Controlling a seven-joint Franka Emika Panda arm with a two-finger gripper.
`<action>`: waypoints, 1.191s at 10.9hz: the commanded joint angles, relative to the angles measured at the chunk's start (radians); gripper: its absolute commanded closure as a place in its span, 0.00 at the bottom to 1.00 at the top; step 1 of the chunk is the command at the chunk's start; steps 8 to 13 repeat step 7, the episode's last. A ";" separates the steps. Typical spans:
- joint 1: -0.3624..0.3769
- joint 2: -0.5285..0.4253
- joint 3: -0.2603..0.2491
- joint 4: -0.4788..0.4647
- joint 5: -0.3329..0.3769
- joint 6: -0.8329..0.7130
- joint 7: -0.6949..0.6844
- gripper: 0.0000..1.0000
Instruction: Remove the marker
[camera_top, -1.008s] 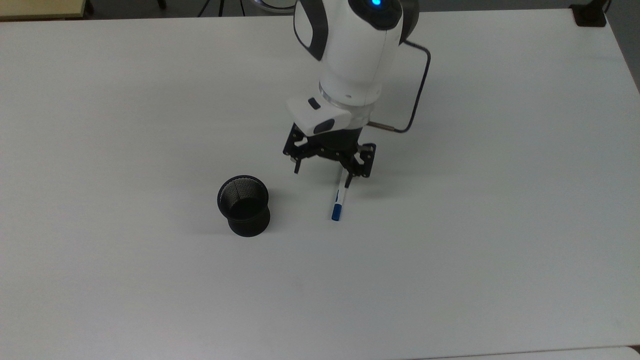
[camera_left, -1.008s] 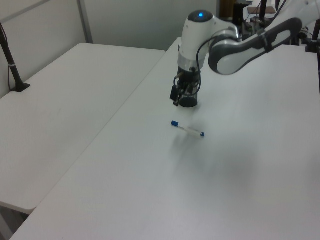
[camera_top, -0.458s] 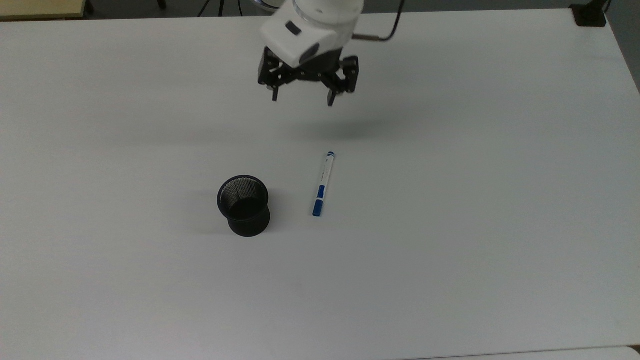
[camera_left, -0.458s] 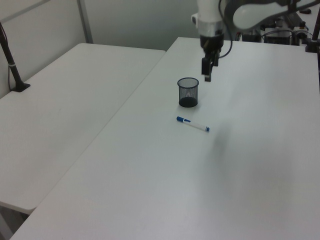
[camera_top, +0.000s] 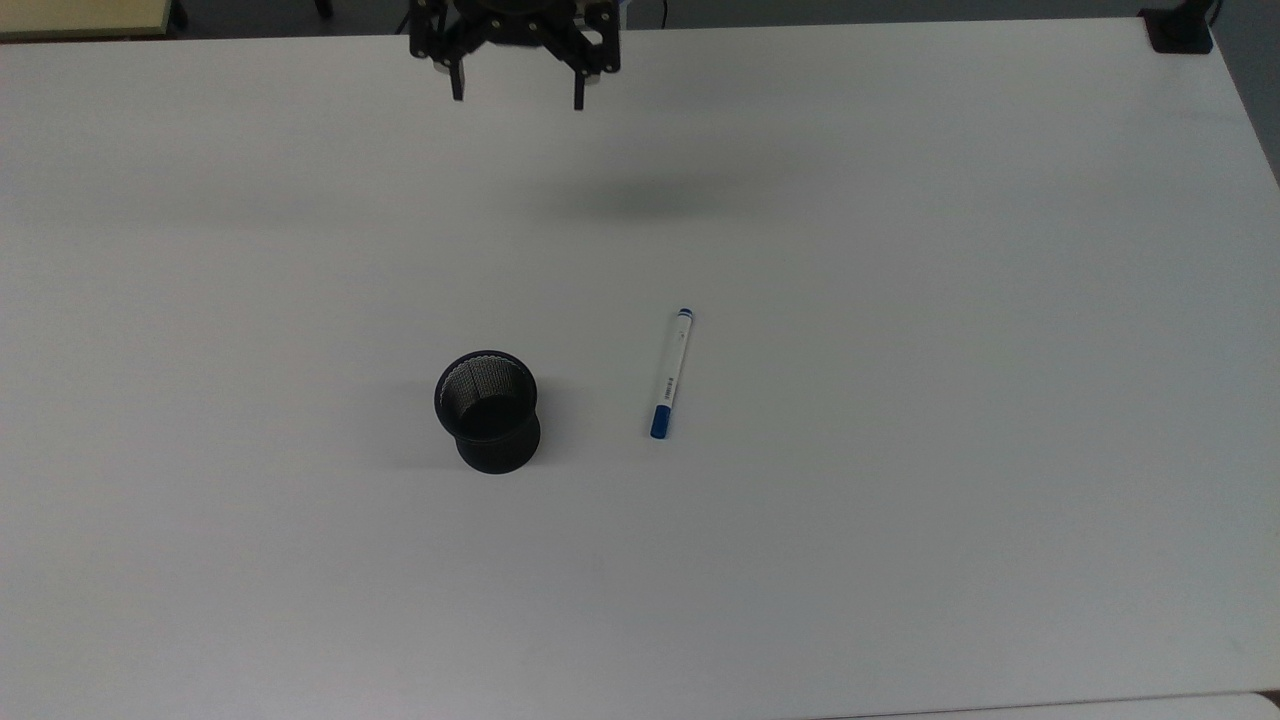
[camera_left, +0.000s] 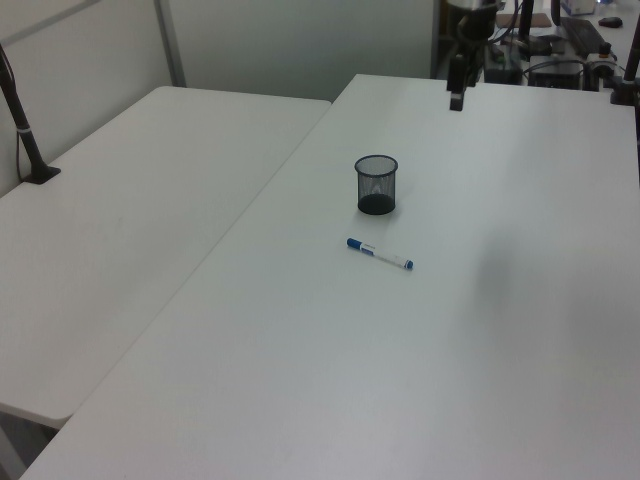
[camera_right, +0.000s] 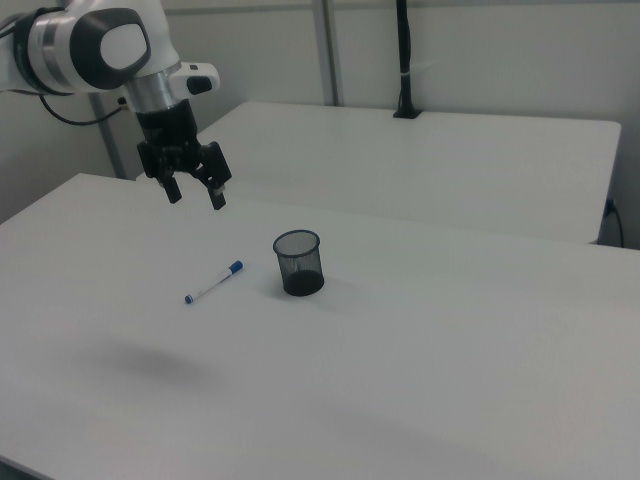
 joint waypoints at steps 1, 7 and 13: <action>0.000 -0.028 0.004 -0.036 0.024 -0.035 -0.017 0.00; -0.010 -0.008 0.004 0.005 0.027 -0.061 -0.018 0.00; -0.010 -0.008 0.004 0.005 0.027 -0.061 -0.018 0.00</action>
